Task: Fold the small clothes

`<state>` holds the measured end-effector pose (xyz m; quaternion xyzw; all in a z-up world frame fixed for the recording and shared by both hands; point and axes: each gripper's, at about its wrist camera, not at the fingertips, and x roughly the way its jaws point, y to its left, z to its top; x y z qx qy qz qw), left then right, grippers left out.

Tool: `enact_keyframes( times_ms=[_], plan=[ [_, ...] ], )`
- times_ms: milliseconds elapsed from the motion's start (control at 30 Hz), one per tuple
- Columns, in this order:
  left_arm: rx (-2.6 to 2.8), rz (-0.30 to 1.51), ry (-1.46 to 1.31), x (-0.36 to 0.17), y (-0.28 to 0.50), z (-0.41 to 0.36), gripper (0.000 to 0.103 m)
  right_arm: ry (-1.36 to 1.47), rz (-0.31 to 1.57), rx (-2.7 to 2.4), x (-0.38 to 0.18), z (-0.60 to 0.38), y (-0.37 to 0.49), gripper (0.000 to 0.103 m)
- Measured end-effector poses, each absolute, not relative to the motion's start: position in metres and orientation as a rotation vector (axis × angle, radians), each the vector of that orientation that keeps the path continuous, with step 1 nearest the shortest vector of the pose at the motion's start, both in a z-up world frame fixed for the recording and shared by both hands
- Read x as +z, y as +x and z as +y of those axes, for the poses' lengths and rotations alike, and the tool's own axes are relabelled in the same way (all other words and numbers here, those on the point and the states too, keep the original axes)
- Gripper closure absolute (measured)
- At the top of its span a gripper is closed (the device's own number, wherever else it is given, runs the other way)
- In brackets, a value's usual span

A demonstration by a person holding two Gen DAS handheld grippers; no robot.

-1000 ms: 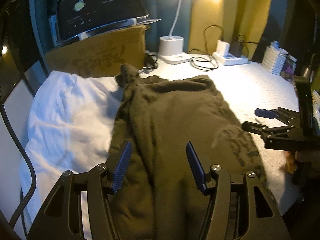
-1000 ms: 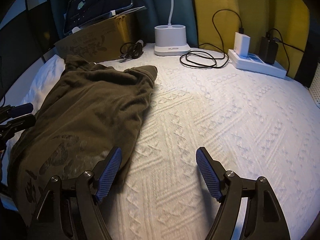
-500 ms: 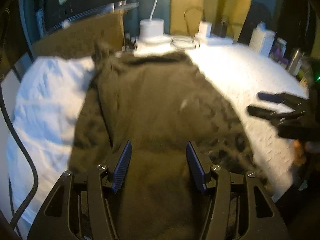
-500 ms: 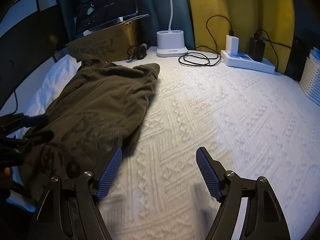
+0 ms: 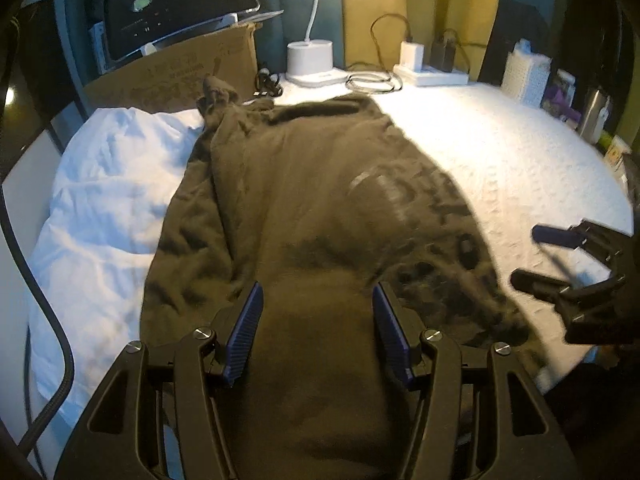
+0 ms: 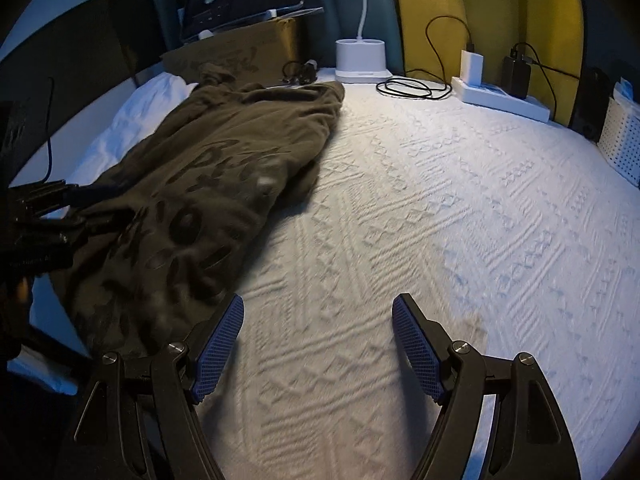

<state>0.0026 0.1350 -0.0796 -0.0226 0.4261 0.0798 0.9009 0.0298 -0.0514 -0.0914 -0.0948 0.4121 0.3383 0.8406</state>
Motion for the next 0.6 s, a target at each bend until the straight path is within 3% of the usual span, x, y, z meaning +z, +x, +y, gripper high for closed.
enact_keyframes(
  times_ms=[333, 433, 600],
  plan=[
    [0.107, 0.814, -0.077, -0.063, 0.000, 0.088, 0.045, -0.169, 0.834, 0.626, -0.076, -0.101, 0.017, 0.025],
    [0.098, 0.802, -0.063, -0.060, 0.001, 0.072, 0.029, -0.152, 0.831, 0.594, -0.074, -0.120, 0.014, 0.025],
    [0.051, 0.779, -0.068, -0.055, 0.004, 0.048, 0.027, -0.123, 0.812, 0.530, -0.070, -0.154, 0.005, 0.025]
  ],
)
